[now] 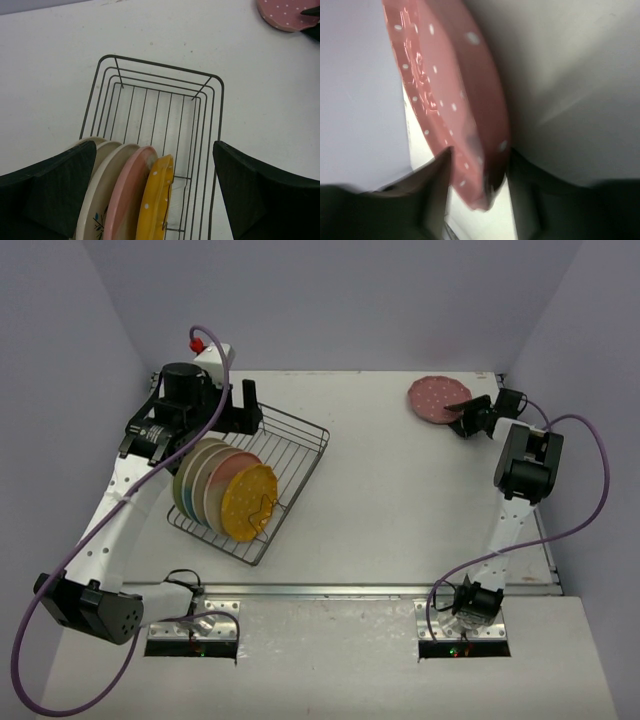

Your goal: Unload the plates from the dish rack

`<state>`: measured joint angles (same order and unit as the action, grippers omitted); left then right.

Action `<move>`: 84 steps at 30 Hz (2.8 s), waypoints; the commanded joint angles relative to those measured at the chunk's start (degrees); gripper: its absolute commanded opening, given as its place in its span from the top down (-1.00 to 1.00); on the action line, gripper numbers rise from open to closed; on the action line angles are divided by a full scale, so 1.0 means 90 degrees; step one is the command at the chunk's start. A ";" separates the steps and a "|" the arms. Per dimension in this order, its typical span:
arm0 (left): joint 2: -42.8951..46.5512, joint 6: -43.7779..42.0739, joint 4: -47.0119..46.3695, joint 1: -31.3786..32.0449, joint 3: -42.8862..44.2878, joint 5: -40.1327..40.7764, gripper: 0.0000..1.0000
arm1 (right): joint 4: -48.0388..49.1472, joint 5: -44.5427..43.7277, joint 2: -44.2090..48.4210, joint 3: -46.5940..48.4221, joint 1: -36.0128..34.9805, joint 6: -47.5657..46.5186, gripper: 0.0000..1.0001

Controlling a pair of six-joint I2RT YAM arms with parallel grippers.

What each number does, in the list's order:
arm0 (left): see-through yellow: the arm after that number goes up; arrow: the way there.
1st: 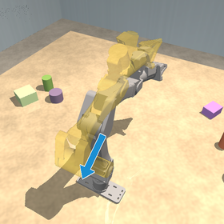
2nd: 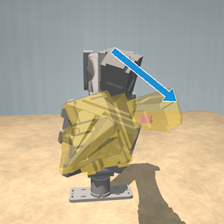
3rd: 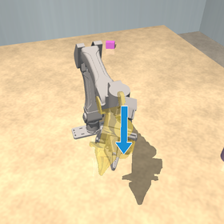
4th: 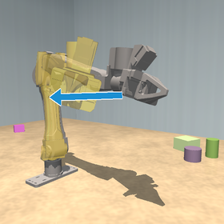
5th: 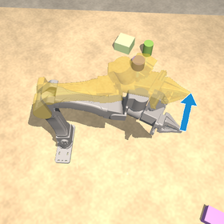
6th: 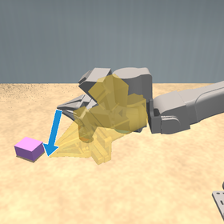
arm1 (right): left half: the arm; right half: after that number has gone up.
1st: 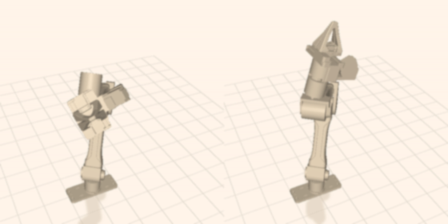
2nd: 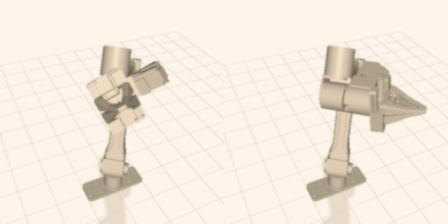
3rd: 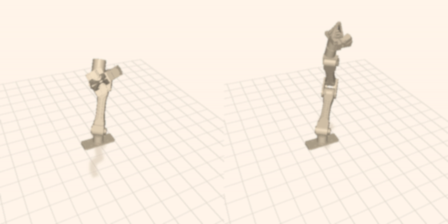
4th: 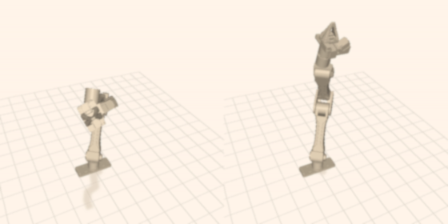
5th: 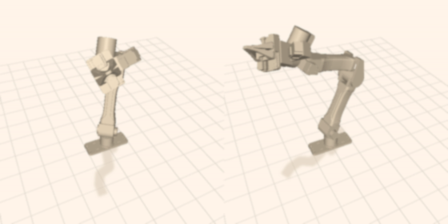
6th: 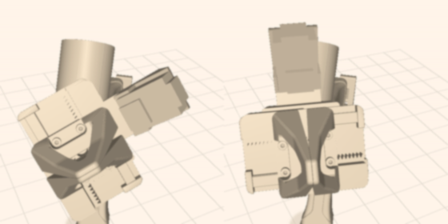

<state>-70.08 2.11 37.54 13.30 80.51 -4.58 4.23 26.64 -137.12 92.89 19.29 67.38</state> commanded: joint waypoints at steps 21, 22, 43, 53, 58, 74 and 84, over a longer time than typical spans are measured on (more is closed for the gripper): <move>0.0531 -0.1543 0.1173 -0.0062 -0.0910 0.0244 -0.36 | -0.1828 -0.1403 0.4200 -0.2279 -0.0319 -0.5117 -0.98; 0.0496 -0.1566 0.1270 -0.0062 -0.0961 0.0147 -0.29 | -0.1793 -0.1181 0.4638 -0.2501 -0.0358 -0.5242 -0.98; 0.0289 -0.1874 0.1362 0.0007 -0.2210 -0.0334 0.14 | -0.1998 -0.0344 0.6422 -0.3510 -0.1420 -0.6081 -0.98; -0.0132 -0.1847 0.1269 0.0007 -0.2170 -0.0981 0.55 | -0.1993 0.0175 0.6532 -0.3583 -0.1577 -0.6224 -0.98; -0.0182 -0.1687 0.1386 0.0007 -0.1857 -0.0782 1.00 | -0.1985 0.0483 0.6686 -0.3621 -0.1696 -0.6398 -0.98; 0.0600 -0.1774 0.1619 0.0007 0.0458 0.0305 1.00 | -0.1393 0.1673 0.7245 -0.3665 -0.2330 -0.6979 -0.98; 0.1103 -0.1975 0.1667 0.0007 0.0460 -0.3060 1.00 | -0.1261 0.2624 0.7325 -0.3335 -0.3197 -0.6365 -0.98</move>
<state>-62.51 -15.57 57.18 13.26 84.12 -16.13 -10.63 45.51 -73.12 59.22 -5.04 7.59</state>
